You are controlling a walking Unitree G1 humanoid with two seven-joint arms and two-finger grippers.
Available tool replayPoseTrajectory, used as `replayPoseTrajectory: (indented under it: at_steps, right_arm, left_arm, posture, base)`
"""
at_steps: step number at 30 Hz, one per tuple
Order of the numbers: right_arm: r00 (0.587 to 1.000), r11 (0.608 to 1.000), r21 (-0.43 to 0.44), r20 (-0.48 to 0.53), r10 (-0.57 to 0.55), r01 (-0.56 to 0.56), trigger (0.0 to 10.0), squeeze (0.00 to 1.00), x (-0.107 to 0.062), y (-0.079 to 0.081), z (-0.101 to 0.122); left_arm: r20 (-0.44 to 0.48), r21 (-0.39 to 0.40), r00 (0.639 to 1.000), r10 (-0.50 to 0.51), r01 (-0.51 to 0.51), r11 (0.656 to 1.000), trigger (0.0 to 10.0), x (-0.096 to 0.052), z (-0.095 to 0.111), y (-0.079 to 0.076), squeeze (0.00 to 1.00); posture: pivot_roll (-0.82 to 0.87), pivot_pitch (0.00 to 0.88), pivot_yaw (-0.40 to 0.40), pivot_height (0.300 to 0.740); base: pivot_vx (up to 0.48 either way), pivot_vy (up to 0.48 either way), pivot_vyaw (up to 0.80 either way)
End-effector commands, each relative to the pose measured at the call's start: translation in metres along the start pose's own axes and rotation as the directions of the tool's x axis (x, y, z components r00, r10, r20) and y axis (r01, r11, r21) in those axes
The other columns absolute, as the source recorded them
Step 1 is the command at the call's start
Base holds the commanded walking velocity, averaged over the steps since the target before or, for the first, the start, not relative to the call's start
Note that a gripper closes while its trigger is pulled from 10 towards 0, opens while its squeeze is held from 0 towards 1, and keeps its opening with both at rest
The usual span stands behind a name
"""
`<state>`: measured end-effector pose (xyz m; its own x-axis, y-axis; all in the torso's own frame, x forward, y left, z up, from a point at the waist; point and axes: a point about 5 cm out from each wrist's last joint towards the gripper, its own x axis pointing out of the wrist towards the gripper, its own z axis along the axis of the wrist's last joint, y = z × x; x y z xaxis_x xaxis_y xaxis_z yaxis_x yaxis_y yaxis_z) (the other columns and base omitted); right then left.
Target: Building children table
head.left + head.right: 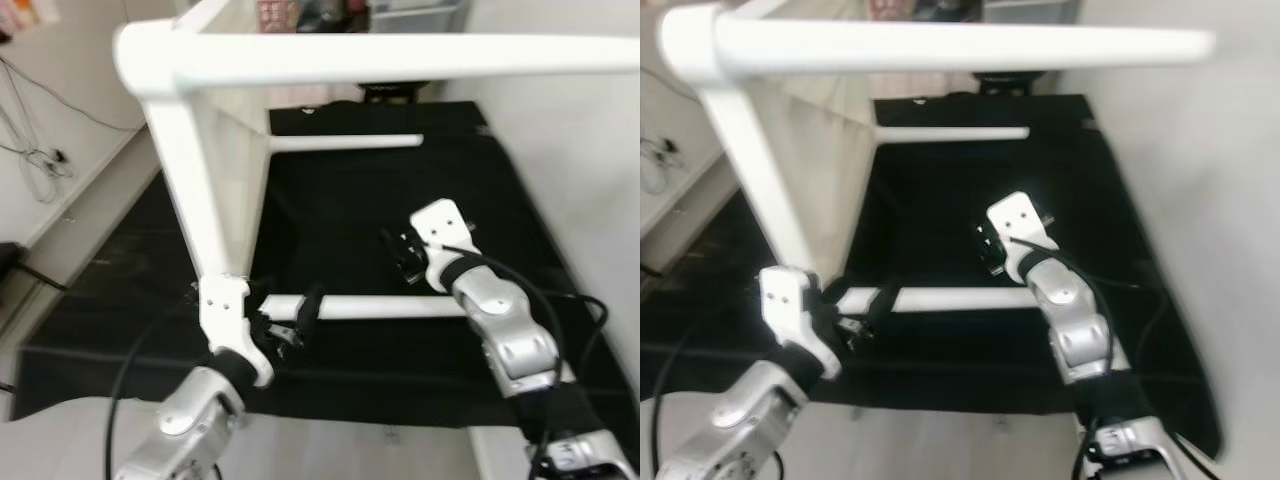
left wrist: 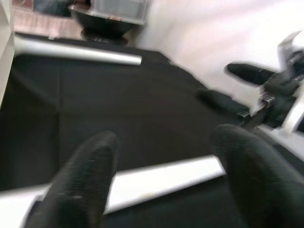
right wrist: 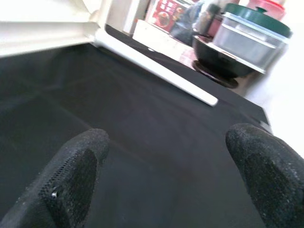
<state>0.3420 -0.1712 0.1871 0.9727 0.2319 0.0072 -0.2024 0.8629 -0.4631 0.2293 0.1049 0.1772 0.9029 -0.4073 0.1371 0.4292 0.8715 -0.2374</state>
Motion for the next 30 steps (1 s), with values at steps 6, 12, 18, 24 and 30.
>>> replayPoseTrajectory:
  at_steps: [6, 12, 18, 24, 30]
  right_arm:
    - [0.993, 0.995, 0.003, -0.057, -0.103, 0.104, 10.0, 0.0, -0.004, -0.007, -0.014]
    - [0.992, 0.992, -0.025, -0.027, -0.127, 0.127, 10.0, 0.0, -0.004, -0.013, -0.008]
    - [0.992, 0.997, -0.041, 0.109, -0.059, 0.064, 10.0, 0.0, -0.008, -0.012, 0.015]
    - [0.937, 0.97, -0.222, 0.348, -0.019, 0.102, 10.0, 0.0, -0.026, -0.021, 0.053]
    - [0.89, 0.839, -0.508, 0.451, 0.068, 0.193, 10.0, 0.0, -0.043, -0.028, 0.074]
  left_arm:
    - [-0.01, 0.042, 1.0, -0.029, 0.029, 0.999, 0.0, 0.002, -0.003, 0.009, 0.0]
    - [0.029, 0.033, 0.999, 0.02, -0.021, 0.999, 0.0, 0.007, 0.002, 0.02, 0.0]
    - [0.077, -0.004, 0.994, 0.071, -0.071, 0.997, 0.0, 0.013, 0.01, 0.034, 0.0]
    - [0.08, -0.031, 0.993, 0.09, -0.088, 0.996, 0.0, 0.021, 0.012, 0.042, 0.0]
    - [0.025, -0.057, 0.993, 0.117, -0.116, 0.992, 3.8, 0.026, 0.005, 0.047, 0.0]
  posture:
    - [-0.09, 0.052, 0.019, 0.74]
    - [-0.09, 0.051, 0.02, 0.74]
    - [-0.1, 0.051, 0.021, 0.74]
    - [-0.11, 0.057, 0.028, 0.74]
    - [-0.13, 0.061, 0.035, 0.74]
  base:
    - [0.0, 0.0, 0.0]
    - [0.0, 0.0, 0.0]
    - [0.0, 0.0, 0.0]
    - [0.0, 0.0, 0.0]
    - [0.0, 0.0, 0.0]
